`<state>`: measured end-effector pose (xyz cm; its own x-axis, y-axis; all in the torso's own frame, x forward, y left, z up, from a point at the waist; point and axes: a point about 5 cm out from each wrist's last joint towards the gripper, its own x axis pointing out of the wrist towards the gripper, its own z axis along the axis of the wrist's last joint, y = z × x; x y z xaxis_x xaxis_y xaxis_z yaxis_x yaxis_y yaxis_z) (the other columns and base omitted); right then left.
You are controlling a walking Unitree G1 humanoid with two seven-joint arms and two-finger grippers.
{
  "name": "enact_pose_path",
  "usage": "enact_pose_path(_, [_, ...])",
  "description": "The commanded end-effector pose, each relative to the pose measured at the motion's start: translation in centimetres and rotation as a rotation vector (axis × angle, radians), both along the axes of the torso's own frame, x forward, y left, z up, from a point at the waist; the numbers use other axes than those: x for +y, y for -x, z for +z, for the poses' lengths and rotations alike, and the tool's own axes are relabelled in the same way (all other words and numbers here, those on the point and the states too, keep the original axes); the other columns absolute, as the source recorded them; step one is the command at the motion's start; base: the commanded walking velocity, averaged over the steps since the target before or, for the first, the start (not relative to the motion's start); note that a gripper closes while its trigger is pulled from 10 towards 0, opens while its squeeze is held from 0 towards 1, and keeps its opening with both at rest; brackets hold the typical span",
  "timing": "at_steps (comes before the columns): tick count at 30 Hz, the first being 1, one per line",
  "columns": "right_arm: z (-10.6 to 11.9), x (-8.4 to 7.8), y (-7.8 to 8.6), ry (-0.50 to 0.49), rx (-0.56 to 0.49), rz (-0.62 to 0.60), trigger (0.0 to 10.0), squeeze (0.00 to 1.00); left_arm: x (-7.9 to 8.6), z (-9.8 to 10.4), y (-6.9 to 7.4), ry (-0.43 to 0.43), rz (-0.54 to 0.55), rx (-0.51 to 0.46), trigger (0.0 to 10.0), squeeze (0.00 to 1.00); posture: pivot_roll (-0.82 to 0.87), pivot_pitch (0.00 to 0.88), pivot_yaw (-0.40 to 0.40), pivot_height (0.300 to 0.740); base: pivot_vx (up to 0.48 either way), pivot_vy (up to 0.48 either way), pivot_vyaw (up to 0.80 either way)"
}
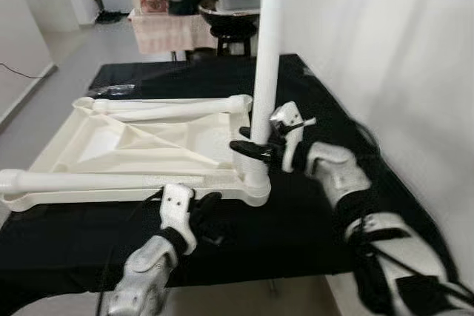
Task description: Building children table
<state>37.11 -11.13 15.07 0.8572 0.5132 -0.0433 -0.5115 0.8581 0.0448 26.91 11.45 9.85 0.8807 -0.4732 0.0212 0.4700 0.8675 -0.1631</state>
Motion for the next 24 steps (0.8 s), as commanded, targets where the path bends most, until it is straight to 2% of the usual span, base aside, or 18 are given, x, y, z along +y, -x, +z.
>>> enact_pose_path(1, [-5.5,-2.0,2.9,0.060,0.262,-0.319,0.0,0.00,0.2,0.0,0.1,0.008,-0.008,0.010,10.0,0.00,0.02,0.000,-0.031,0.740,0.000,0.000,0.00])
enact_pose_path(2, [-5.5,-2.0,3.9,0.064,0.259,-0.390,0.0,0.00,0.2,0.0,0.1,0.006,-0.014,0.012,10.0,0.00,0.01,0.000,-0.026,0.740,0.000,0.000,0.00])
enact_pose_path(3, [-5.5,-2.0,3.9,0.064,0.259,-0.390,0.0,0.00,0.2,0.0,0.1,0.006,-0.014,0.012,10.0,0.00,0.01,0.000,-0.026,0.740,0.000,0.000,0.00])
enact_pose_path(6, [-4.6,-1.0,2.7,0.090,0.205,-0.343,0.0,0.00,0.2,-0.1,0.1,0.014,-0.031,0.018,10.0,0.00,0.02,0.000,-0.034,0.740,0.000,0.000,0.00])
enact_pose_path(10, [-4.2,-0.4,2.0,0.079,0.194,-0.338,0.0,0.00,0.2,0.0,0.0,0.013,-0.028,0.016,10.0,0.00,0.02,0.000,-0.027,0.740,0.000,0.000,0.00])
enact_pose_path(11, [-3.8,0.4,1.4,0.067,0.186,-0.299,10.0,0.00,0.2,0.0,0.0,0.014,-0.016,0.013,10.0,0.00,0.02,0.000,-0.027,0.740,0.000,0.000,0.00])
enact_pose_path(12, [-3.4,1.0,1.2,0.061,0.182,-0.284,10.0,0.00,0.3,0.0,0.0,0.015,-0.008,0.012,10.0,0.00,0.02,0.000,-0.027,0.740,0.000,0.000,0.00])
enact_pose_path(13, [-2.6,1.6,0.9,0.052,0.154,-0.225,10.0,0.23,0.3,0.0,0.0,0.015,-0.004,0.012,10.0,0.00,0.02,0.000,-0.026,0.740,0.000,0.000,0.00])
enact_pose_path(14, [-2.1,1.9,0.8,0.047,0.134,-0.185,10.0,0.23,0.3,0.0,0.0,0.014,-0.004,0.012,10.0,0.00,0.02,0.000,-0.026,0.740,0.000,0.000,0.00])
enact_pose_path(15, [-1.1,2.3,0.4,-0.001,0.107,-0.123,10.0,1.00,0.2,0.0,0.0,0.015,-0.007,0.013,10.0,0.00,0.02,0.000,-0.026,0.740,0.000,0.000,0.00])
enact_pose_path(16, [-1.1,2.3,0.4,-0.001,0.107,-0.123,10.0,1.00,0.2,0.0,0.0,0.015,-0.007,0.013,10.0,0.00,0.02,0.000,-0.026,0.740,0.000,0.000,0.00])
enact_pose_path(17, [0.9,3.1,0.1,-0.027,0.043,0.023,10.0,1.00,0.2,0.0,0.0,0.016,-0.016,0.017,10.0,0.00,0.02,0.000,-0.023,0.740,0.000,0.000,0.00])
enact_pose_path(21, [2.5,3.3,0.1,-0.029,-0.002,0.107,10.0,1.00,0.2,0.0,0.0,0.018,-0.021,0.019,10.0,0.00,0.02,0.000,-0.022,0.740,0.000,0.000,0.00])
enact_pose_path(22, [4.1,3.2,-0.2,-0.006,-0.072,0.249,10.0,0.49,0.1,0.0,-0.1,0.020,-0.024,0.021,10.0,0.00,0.02,0.000,-0.024,0.740,0.000,0.000,0.00])
enact_pose_path(24, [4.1,3.2,-0.2,-0.006,-0.072,0.249,10.0,0.49,0.1,0.0,-0.1,0.020,-0.024,0.021,10.0,0.00,0.02,0.000,-0.024,0.740,0.000,0.000,0.00])
